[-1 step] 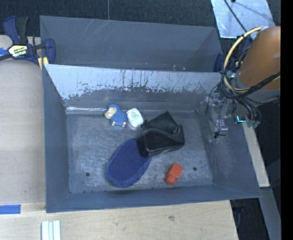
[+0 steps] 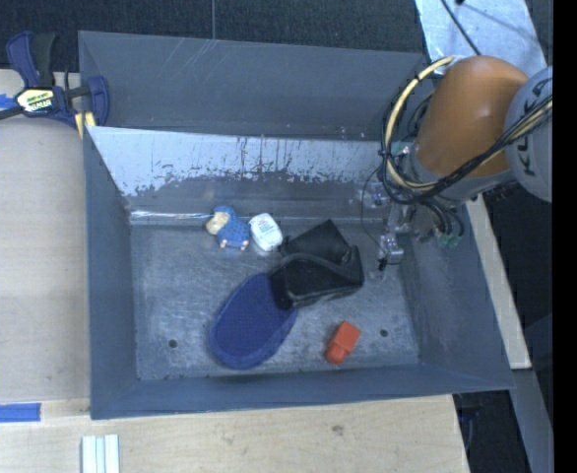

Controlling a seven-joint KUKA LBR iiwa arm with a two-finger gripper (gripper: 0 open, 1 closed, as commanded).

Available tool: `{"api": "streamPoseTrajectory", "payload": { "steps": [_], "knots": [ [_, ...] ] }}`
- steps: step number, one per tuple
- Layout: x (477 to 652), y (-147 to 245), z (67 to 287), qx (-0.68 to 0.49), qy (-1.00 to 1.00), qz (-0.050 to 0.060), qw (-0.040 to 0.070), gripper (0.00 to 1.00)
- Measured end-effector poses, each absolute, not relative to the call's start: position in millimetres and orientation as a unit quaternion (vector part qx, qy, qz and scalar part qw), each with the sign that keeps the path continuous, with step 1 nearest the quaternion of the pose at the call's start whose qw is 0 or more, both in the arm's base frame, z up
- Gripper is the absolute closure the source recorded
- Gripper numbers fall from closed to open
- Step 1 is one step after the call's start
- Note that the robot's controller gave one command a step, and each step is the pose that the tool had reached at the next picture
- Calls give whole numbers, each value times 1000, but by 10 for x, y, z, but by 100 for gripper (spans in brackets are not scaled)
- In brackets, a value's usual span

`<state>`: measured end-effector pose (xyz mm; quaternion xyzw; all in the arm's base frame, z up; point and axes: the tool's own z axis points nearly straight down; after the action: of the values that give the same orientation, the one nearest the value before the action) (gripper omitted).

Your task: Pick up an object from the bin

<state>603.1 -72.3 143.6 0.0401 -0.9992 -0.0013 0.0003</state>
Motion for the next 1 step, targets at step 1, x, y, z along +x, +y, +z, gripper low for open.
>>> {"api": "streamPoseTrajectory", "payload": {
  "steps": [1],
  "knots": [
    [5915, -538, 738, 159, -987, 4, -2, 0]
  ]
}}
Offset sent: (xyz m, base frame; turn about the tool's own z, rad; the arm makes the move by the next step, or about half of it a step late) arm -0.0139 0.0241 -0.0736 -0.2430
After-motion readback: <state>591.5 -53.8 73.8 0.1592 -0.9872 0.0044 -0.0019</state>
